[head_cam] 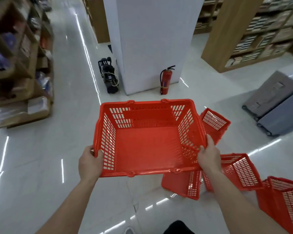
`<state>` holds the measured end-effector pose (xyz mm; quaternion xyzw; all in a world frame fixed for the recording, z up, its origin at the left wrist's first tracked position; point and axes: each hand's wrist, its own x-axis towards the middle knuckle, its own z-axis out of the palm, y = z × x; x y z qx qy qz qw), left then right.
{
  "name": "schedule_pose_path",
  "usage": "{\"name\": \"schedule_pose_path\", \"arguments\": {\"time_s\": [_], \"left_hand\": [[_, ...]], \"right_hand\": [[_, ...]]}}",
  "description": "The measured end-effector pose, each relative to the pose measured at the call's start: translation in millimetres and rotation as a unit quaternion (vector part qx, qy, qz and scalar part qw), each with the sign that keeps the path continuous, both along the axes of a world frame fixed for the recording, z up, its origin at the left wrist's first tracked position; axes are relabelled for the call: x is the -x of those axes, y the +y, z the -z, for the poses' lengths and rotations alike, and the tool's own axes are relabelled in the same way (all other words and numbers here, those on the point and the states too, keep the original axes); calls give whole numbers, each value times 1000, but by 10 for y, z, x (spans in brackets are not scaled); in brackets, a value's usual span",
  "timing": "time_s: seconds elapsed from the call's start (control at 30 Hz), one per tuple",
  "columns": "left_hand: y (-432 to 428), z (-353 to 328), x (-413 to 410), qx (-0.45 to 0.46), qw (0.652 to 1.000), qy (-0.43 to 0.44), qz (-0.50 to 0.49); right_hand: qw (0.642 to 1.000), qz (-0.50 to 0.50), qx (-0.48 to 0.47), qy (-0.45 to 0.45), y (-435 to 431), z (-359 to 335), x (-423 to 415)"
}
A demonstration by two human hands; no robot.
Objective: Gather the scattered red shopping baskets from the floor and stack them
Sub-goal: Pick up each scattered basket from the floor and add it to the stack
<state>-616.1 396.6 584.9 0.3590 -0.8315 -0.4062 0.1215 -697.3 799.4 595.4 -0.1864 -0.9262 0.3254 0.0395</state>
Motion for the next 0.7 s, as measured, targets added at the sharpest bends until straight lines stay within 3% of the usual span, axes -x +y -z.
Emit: {"name": "schedule_pose_path", "arguments": {"time_s": [0.3, 0.7], "left_hand": [[-43, 219, 1425, -6, 1000, -15, 22], [238, 1245, 3678, 41, 997, -60, -10]], "right_hand": [[1000, 19, 6, -6, -64, 195, 1417], [998, -13, 31, -44, 171, 1230, 3945]]}}
